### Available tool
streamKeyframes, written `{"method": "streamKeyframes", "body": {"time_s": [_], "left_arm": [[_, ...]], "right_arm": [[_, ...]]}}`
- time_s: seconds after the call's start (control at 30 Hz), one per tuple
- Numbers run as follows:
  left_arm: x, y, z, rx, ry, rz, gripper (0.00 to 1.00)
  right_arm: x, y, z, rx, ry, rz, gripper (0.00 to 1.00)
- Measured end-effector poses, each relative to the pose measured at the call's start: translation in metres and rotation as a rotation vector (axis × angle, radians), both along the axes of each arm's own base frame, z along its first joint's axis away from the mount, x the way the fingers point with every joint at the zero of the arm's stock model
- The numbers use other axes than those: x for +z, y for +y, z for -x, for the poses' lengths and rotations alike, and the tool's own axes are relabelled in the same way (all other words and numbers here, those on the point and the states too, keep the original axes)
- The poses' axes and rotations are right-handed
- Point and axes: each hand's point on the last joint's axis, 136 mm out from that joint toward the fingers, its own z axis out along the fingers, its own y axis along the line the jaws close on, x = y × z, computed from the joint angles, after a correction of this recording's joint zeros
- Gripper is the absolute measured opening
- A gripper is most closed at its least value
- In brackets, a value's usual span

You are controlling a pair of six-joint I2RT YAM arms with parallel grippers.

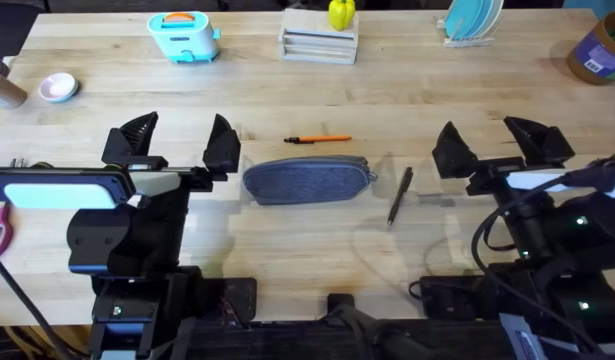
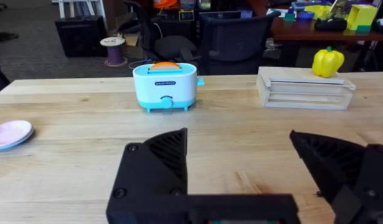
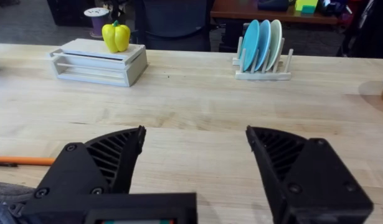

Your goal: Unzip the bag, pick up the pens from the table one at a time and place them inside, then zip the bag closed.

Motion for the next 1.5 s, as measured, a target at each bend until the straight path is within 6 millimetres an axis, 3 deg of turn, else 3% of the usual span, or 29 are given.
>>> {"method": "streamKeyframes", "body": {"time_s": [0.6, 0.77, 0.9, 1.17, 1.5], "left_arm": [[-0.001, -0.001, 0.0, -0.006, 0.002, 0.0, 0.993], [-0.015, -0.003, 0.003, -0.018, 0.09, 0.001, 0.993], [-0.005, -0.004, 0.015, -0.023, 0.164, 0.003, 0.993], [0.058, -0.01, 0.041, -0.057, 0.24, 0.008, 0.993], [0.075, -0.021, 0.036, -0.143, 0.577, -0.035, 0.993]], "right_arm": [[-0.003, 0.0, 0.001, 0.003, 0.022, 0.0, 0.996], [-0.014, 0.004, 0.015, 0.025, 0.166, 0.001, 0.994], [-0.021, 0.013, 0.031, 0.077, 0.319, 0.001, 0.995], [0.043, 0.028, 0.04, 0.166, 0.441, -0.026, 0.995], [0.098, 0.033, 0.028, 0.194, 0.629, -0.051, 0.996]]}}
